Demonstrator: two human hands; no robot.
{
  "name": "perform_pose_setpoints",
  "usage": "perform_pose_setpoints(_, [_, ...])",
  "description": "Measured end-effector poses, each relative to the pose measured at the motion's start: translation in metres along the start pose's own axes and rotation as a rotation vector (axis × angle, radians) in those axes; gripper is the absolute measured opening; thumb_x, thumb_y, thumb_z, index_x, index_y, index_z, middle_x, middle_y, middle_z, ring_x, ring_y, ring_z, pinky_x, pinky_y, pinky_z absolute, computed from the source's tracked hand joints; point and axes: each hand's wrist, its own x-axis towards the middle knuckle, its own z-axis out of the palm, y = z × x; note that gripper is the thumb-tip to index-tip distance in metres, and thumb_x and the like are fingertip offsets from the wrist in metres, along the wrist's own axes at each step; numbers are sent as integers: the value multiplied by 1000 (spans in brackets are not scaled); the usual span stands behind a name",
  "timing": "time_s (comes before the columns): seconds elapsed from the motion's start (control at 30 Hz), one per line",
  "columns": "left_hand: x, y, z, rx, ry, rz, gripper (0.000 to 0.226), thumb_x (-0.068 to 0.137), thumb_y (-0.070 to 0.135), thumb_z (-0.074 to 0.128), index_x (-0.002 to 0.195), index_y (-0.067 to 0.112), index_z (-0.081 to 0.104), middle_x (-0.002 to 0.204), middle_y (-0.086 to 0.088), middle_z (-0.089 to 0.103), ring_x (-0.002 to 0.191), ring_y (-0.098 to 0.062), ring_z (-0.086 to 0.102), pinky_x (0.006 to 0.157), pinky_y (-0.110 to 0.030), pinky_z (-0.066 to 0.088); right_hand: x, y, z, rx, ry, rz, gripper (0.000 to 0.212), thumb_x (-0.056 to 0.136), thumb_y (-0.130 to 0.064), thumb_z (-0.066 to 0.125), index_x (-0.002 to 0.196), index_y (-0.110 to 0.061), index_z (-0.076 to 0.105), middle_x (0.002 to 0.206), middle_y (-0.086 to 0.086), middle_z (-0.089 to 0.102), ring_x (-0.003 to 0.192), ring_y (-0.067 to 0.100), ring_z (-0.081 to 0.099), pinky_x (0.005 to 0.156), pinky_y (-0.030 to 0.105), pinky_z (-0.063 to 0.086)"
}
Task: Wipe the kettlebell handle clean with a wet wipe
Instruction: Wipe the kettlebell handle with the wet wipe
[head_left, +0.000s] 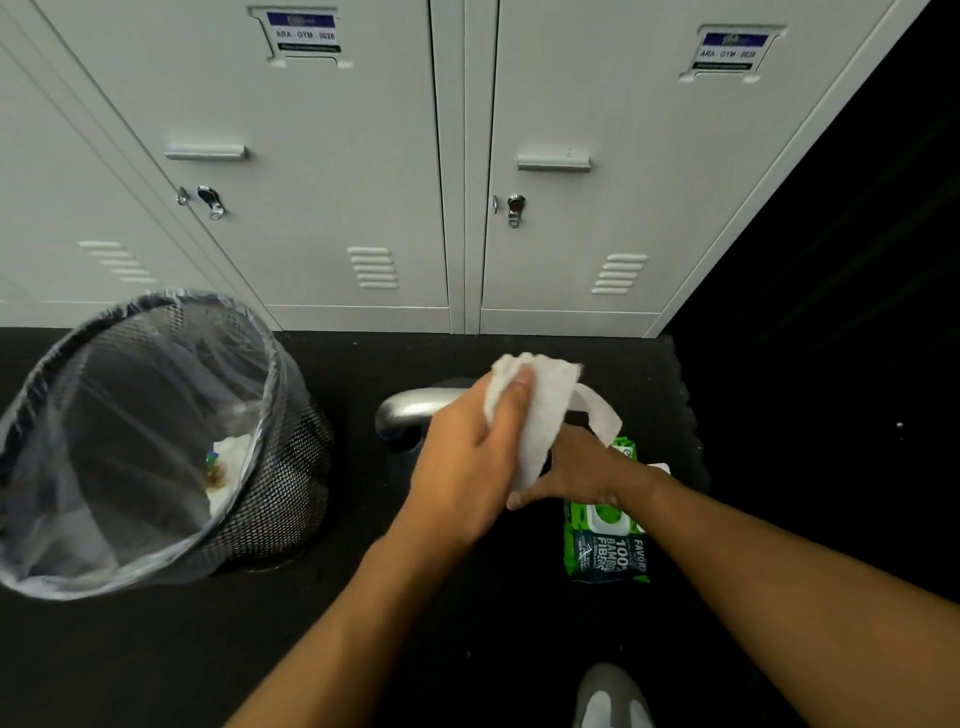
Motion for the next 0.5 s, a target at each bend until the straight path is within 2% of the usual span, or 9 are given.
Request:
perform_pose_setpoints(0.07, [-10, -7, 0, -353, 121, -186, 40, 100, 49, 44, 113, 24, 71, 103, 6, 77, 96, -6, 72, 86, -22, 55, -1, -2, -1, -6, 0, -5, 103, 45, -61, 97, 135, -34, 56, 127, -20, 65, 123, 5, 57, 108, 37, 48])
perform_pose_setpoints(0.17, [-19, -25, -2, -796, 283, -469, 52, 94, 57, 51, 119, 14, 67, 115, -9, 73, 104, -22, 71, 97, -40, 51, -5, -7, -4, -27, 8, 36, 99, 43, -62, 95, 130, -33, 59, 126, -19, 64, 119, 8, 59, 105, 35, 50])
perform_pose_setpoints(0.2, [-25, -28, -3, -900, 291, -518, 57, 93, 57, 53, 125, 11, 64, 117, -12, 72, 107, -27, 69, 101, -46, 48, -5, -7, -5, -33, 0, 32, 91, 44, -61, 93, 125, -34, 61, 121, -21, 65, 116, 7, 61, 102, 35, 52])
perform_pose_setpoints(0.27, [-37, -30, -4, -1059, 279, -562, 62, 93, 55, 51, 130, 6, 59, 120, -16, 70, 113, -30, 66, 105, -49, 44, -7, -9, -6, -49, -17, 32, 74, 56, -49, 89, 123, -34, 60, 109, -24, 64, 109, 7, 63, 93, 29, 52])
perform_pose_setpoints(0.33, [-47, -35, -9, -1257, 211, -609, 67, 94, 58, 43, 130, 5, 61, 125, -20, 67, 121, -35, 60, 109, -47, 39, -6, -11, -8, -31, -42, 23, 83, 68, -37, 88, 141, -26, 51, 116, -19, 63, 114, 13, 61, 94, 31, 51])
perform_pose_setpoints(0.4, [-55, -44, -14, -1391, 188, -660, 65, 95, 60, 37, 124, 8, 65, 124, -19, 69, 118, -38, 62, 100, -49, 46, -5, -13, -8, -31, -54, 20, 98, 69, -41, 88, 152, -30, 38, 136, -7, 61, 125, 19, 57, 103, 39, 50])
perform_pose_setpoints(0.5, [-69, -71, -17, -1503, 260, -698, 56, 99, 49, 34, 121, 9, 67, 119, -14, 72, 98, -34, 72, 74, -45, 60, -5, -13, -8, -32, -44, 21, 107, 61, -48, 92, 152, -28, 40, 139, -7, 60, 126, 17, 57, 107, 40, 49])
